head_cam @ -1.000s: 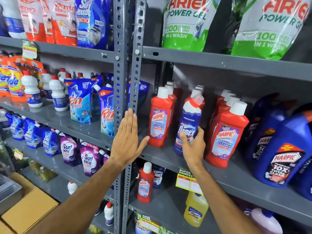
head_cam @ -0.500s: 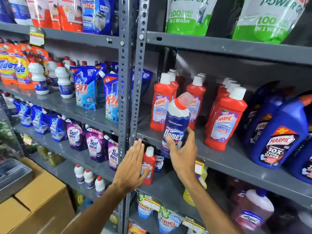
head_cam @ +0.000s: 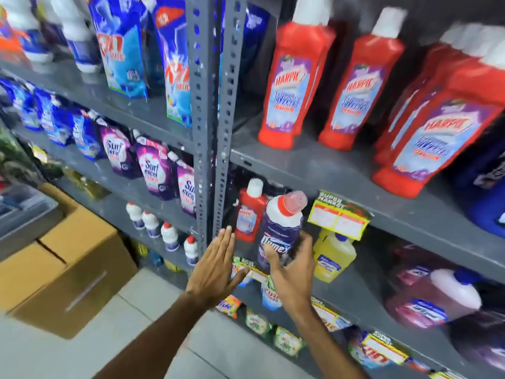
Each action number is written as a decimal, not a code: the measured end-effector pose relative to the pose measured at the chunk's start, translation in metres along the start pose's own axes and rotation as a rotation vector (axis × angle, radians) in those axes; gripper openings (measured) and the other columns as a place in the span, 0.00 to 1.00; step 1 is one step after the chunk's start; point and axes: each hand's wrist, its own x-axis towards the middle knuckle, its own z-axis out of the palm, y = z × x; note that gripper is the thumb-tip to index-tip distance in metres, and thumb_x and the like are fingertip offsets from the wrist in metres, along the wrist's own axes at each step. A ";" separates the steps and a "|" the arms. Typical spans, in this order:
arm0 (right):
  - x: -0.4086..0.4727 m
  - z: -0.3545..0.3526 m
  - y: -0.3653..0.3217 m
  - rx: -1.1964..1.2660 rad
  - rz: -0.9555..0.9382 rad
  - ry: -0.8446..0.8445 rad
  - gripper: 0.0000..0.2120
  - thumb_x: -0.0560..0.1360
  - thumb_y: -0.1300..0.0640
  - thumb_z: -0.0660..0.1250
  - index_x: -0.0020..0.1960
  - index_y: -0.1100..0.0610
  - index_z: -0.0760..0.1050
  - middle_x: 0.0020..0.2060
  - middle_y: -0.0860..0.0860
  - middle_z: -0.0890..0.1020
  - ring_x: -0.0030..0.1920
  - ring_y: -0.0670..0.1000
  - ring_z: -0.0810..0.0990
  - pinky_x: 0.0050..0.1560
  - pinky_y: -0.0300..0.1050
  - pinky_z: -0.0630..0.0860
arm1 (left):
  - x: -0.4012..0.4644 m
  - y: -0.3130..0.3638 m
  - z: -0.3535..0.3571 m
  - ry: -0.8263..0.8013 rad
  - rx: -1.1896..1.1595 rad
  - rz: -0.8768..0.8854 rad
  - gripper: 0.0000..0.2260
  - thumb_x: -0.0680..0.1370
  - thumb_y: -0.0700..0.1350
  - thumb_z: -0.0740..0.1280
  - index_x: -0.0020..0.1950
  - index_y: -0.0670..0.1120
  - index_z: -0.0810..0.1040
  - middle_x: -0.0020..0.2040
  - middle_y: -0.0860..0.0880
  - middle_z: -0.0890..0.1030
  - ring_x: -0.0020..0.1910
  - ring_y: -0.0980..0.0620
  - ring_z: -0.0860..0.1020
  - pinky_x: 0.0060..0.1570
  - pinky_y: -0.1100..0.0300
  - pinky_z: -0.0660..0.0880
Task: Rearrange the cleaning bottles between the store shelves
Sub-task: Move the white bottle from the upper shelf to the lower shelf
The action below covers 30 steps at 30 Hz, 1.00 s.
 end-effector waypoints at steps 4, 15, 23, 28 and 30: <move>0.015 0.007 0.058 -0.072 0.077 0.022 0.26 0.72 0.54 0.82 0.62 0.41 0.70 0.55 0.42 0.86 0.52 0.42 0.86 0.53 0.53 0.84 | 0.010 -0.007 0.044 -0.117 -0.008 -0.054 0.43 0.84 0.69 0.48 0.84 0.36 0.49 0.85 0.39 0.46 0.86 0.41 0.47 0.85 0.47 0.50; 0.100 0.035 0.164 -0.084 0.131 -0.005 0.28 0.69 0.49 0.80 0.64 0.48 0.70 0.60 0.52 0.87 0.59 0.58 0.87 0.59 0.69 0.81 | 0.038 -0.022 0.120 -0.170 0.079 -0.173 0.45 0.81 0.69 0.44 0.82 0.33 0.58 0.83 0.34 0.60 0.84 0.37 0.59 0.81 0.46 0.48; 0.124 0.045 0.181 -0.055 0.094 -0.010 0.28 0.70 0.53 0.80 0.65 0.48 0.70 0.57 0.50 0.87 0.55 0.53 0.88 0.58 0.66 0.83 | 0.038 -0.022 0.125 -0.171 0.095 -0.191 0.43 0.83 0.69 0.44 0.83 0.35 0.54 0.85 0.36 0.56 0.84 0.38 0.56 0.82 0.46 0.46; 0.139 0.043 0.190 -0.025 0.110 -0.005 0.33 0.71 0.54 0.80 0.70 0.59 0.68 0.63 0.59 0.84 0.62 0.59 0.86 0.63 0.68 0.81 | 0.036 -0.025 0.126 -0.203 0.106 -0.185 0.43 0.82 0.71 0.39 0.85 0.38 0.46 0.86 0.39 0.47 0.86 0.41 0.46 0.83 0.48 0.41; 0.146 0.041 0.193 -0.022 0.131 -0.028 0.36 0.72 0.55 0.79 0.72 0.63 0.66 0.67 0.62 0.81 0.67 0.61 0.83 0.67 0.68 0.79 | 0.035 -0.025 0.128 -0.196 0.097 -0.192 0.43 0.83 0.71 0.39 0.85 0.39 0.45 0.86 0.39 0.46 0.86 0.42 0.44 0.84 0.48 0.43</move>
